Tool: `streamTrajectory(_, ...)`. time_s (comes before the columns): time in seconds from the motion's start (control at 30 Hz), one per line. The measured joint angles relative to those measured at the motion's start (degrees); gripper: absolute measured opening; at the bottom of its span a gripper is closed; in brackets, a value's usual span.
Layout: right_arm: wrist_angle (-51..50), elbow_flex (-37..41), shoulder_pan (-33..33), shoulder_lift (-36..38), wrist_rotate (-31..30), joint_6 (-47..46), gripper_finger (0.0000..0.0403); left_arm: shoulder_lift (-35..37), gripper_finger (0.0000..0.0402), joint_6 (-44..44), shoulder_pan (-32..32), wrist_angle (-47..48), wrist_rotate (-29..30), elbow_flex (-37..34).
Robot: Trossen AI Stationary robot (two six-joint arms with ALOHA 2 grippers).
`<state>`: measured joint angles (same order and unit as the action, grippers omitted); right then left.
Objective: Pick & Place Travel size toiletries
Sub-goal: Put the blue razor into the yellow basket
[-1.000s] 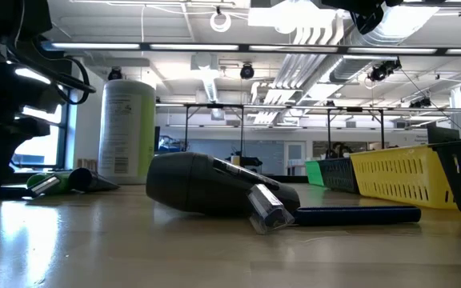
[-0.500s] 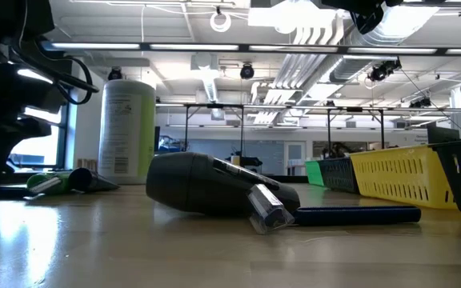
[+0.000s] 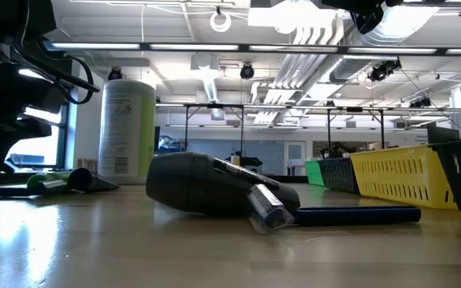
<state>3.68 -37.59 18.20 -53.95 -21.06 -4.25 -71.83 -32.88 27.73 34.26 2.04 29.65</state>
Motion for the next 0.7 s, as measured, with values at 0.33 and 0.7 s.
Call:
streamTrajectory(0.33, 0.0, 0.0, 0.0, 0.0, 0.0, 0.0, 0.0064, 2.0, 0.003, 0.8, 0.1, 0.4, -3.6, 3.0)
streamTrajectory(0.7, 0.0, 0.0, 0.0, 0.0, 0.2, 2.8, 0.0064, 4.9, 0.003, 8.0, 0.0, 1.5, -1.4, 14.2)
